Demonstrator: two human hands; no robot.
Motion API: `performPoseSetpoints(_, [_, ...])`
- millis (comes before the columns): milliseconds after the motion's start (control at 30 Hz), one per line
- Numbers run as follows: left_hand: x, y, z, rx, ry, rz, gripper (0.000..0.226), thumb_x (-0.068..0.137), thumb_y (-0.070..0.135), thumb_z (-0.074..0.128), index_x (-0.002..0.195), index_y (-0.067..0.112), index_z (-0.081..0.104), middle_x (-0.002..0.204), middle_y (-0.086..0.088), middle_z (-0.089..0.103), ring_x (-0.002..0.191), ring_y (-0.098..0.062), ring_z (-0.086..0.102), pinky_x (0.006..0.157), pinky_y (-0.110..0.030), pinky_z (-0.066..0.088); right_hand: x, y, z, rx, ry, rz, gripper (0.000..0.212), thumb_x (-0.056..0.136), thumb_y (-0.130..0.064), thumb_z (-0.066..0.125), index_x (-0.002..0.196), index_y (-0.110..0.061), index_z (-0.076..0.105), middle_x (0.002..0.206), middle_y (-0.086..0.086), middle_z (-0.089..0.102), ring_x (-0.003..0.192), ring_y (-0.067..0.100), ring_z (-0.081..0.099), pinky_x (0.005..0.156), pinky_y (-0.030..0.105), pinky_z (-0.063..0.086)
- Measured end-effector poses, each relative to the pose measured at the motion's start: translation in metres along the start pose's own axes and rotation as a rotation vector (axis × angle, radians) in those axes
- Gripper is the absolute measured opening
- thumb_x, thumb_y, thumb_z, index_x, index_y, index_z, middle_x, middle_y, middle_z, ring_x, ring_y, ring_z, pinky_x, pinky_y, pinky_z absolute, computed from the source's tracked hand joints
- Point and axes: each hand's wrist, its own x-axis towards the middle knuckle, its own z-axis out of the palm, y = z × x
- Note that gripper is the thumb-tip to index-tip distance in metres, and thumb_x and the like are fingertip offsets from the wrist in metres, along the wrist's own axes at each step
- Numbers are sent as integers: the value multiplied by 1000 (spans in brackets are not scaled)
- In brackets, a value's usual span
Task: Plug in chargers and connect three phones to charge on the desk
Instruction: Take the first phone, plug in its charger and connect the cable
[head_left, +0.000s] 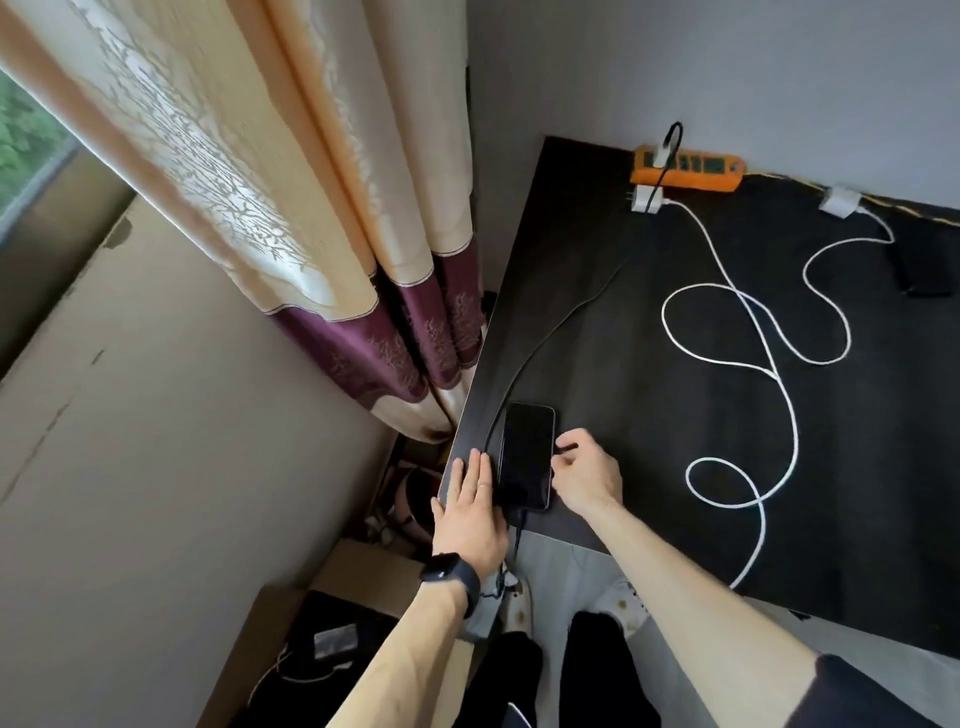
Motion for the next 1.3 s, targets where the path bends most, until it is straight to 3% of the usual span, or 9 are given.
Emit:
performPoseSetpoints(200, [-3,-2,2,98,30,-2,77,98,36,39,158,23,-6,165,8,-13,152,-19,-13,120,-58,7,-25,4,2,-130,-68,-131,47,90,-30,65,132,-21,48,111,0,65,106,25,61,88,33,47])
performPoseSetpoints(300, [-3,-10,0,158,88,5,78,95,41,43,158,24,0,166,2,-10,153,-21,-10,121,-55,5,-40,18,12,-214,-158,-179,83,87,-42,67,155,-24,22,139,4,52,122,25,57,99,37,48])
performPoseSetpoints(400, [-2,-12,-3,135,101,-25,81,95,44,46,158,25,-1,166,-1,-10,153,-21,-10,122,-52,6,-39,26,20,-260,-190,-189,101,85,-54,65,159,-29,1,152,3,39,133,24,51,103,39,48])
performPoseSetpoints(567, [2,-1,-4,22,109,-59,80,94,35,55,158,18,8,166,-1,4,153,-21,2,122,-45,14,-32,30,19,-239,-181,-210,99,88,-54,64,159,-32,-1,154,5,39,133,22,50,105,39,48])
performPoseSetpoints(700, [-4,13,-3,-66,147,-192,67,94,30,54,153,16,26,150,-7,29,135,-30,29,108,-41,38,-33,31,21,-264,-144,-231,97,88,-61,60,159,-32,0,148,2,42,129,21,54,98,39,52])
performPoseSetpoints(867, [-4,19,1,-137,107,-185,65,96,17,48,155,14,22,144,-9,34,133,-30,29,112,-37,33,-32,33,24,-258,-137,-257,98,87,-62,59,159,-31,1,137,0,43,123,21,56,95,40,53])
performPoseSetpoints(967, [0,12,-5,-64,122,-157,70,93,27,52,155,18,21,146,-8,34,133,-30,32,108,-41,38,-30,33,22,-233,-160,-259,98,87,-60,61,159,-33,1,138,1,43,124,22,55,99,40,51])
performPoseSetpoints(1133, [4,-5,-11,169,101,-5,80,90,45,52,157,31,11,165,-1,12,151,-25,9,120,-47,18,-33,35,17,-240,-208,-303,96,89,-54,63,160,-28,4,135,-1,42,125,21,55,101,37,50])
performPoseSetpoints(1300, [5,-13,-12,231,100,20,80,91,51,51,157,35,9,165,2,11,151,-23,10,120,-48,21,-35,38,16,-248,-180,-319,90,92,-52,60,160,-25,8,136,-2,42,124,18,54,101,34,49])
